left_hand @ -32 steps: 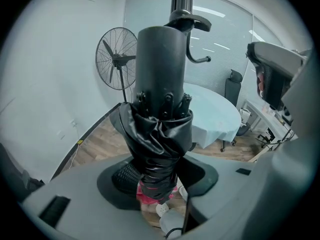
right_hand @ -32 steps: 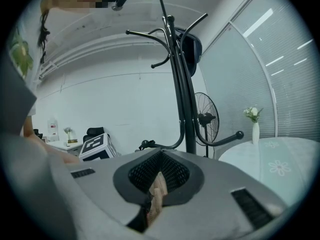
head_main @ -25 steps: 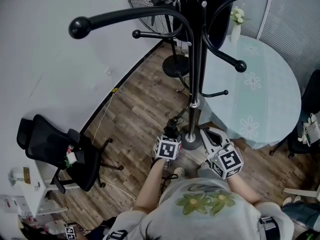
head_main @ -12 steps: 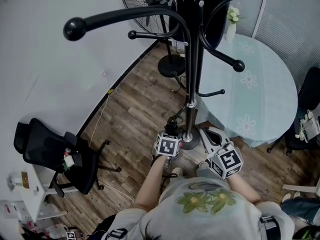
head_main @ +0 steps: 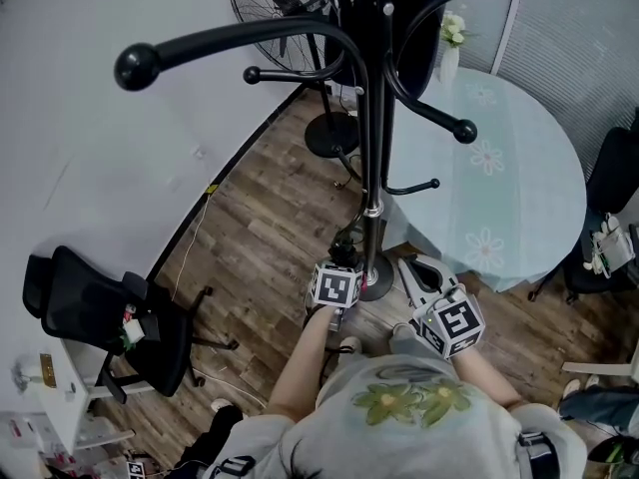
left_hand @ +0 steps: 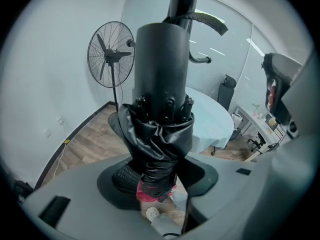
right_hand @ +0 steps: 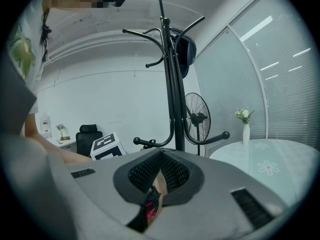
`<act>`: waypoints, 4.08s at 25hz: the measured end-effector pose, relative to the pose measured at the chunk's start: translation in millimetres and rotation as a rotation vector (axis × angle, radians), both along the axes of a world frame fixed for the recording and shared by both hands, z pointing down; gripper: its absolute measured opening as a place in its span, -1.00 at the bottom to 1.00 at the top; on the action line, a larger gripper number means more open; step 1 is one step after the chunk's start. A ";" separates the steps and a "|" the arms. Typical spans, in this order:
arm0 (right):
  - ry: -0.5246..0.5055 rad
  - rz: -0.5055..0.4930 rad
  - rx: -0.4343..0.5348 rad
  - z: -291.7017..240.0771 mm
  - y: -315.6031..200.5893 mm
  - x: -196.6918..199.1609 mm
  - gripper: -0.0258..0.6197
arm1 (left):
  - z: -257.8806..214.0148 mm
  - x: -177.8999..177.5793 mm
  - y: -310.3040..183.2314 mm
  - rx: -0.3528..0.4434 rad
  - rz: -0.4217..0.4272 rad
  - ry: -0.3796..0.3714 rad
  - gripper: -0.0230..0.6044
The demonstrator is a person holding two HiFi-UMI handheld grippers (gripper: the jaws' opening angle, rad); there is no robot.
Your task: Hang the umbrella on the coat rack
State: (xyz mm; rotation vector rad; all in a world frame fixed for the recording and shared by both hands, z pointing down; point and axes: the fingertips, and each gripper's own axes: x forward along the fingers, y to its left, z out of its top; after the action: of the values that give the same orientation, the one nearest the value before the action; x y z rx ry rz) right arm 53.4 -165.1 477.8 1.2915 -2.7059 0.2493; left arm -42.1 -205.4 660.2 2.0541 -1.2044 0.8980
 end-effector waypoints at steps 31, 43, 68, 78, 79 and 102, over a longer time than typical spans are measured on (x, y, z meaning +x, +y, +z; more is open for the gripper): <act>0.002 0.037 -0.031 11.1 8.5 11.8 -0.91 | 20.7 28.0 -24.2 -0.043 -0.016 0.017 -0.27; 0.002 0.039 -0.045 15.4 11.9 14.3 -0.91 | 42.4 24.3 -17.9 -0.081 -0.018 -0.006 -0.27; 0.009 0.007 -0.079 26.1 19.5 7.0 -0.91 | 70.0 26.7 -29.9 0.050 0.036 -0.003 -0.21; 0.004 -0.015 -0.073 23.4 18.2 0.2 -0.91 | 65.1 23.7 -31.3 0.043 0.036 -0.004 0.11; 0.003 -0.017 -0.073 23.3 18.0 -0.2 -0.91 | 63.7 21.0 -30.4 0.049 0.029 -0.005 0.14; -0.024 -0.084 -0.045 16.8 9.8 -19.1 -0.91 | -87.6 -18.6 19.9 0.387 -0.110 0.136 0.15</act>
State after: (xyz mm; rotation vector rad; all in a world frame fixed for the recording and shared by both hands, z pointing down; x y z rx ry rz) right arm 34.2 -155.3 494.6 1.1669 -2.7496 0.3166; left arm -60.6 -185.5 572.6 2.2752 -1.4885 0.4925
